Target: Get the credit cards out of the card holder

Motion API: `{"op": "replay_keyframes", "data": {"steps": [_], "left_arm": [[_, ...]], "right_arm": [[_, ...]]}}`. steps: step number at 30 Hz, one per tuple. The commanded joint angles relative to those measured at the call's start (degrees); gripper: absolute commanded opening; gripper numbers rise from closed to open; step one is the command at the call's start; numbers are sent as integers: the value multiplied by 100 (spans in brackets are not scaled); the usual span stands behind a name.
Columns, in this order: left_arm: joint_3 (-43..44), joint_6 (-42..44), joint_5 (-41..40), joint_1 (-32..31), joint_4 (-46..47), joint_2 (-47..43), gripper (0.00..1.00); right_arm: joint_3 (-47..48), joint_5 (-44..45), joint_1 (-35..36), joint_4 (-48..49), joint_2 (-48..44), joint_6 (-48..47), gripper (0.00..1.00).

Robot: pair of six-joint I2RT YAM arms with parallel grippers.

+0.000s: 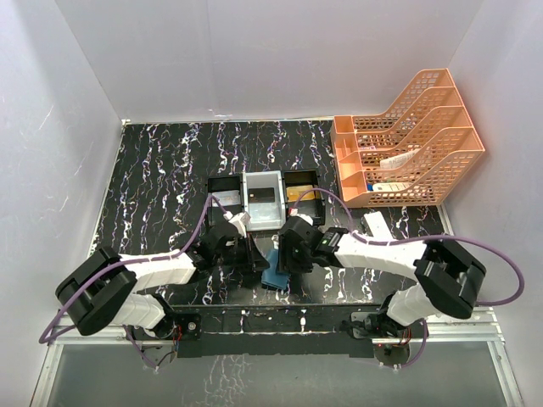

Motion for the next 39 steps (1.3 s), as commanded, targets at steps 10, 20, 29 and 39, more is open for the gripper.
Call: {"op": "replay_keyframes", "data": {"steps": [10, 20, 29, 39], "left_arm": [[282, 281, -239, -43, -555, -339, 0], [207, 233, -955, -43, -1151, -803, 0], [169, 233, -1175, -48, -1359, -925, 0], [170, 297, -1016, -47, -1264, -866, 0]], "right_arm": [[904, 609, 197, -373, 623, -111, 42], [941, 1356, 271, -1282, 689, -184, 14], [642, 1371, 263, -1350, 497, -189, 11], [520, 1246, 207, -1244, 293, -195, 16]]}}
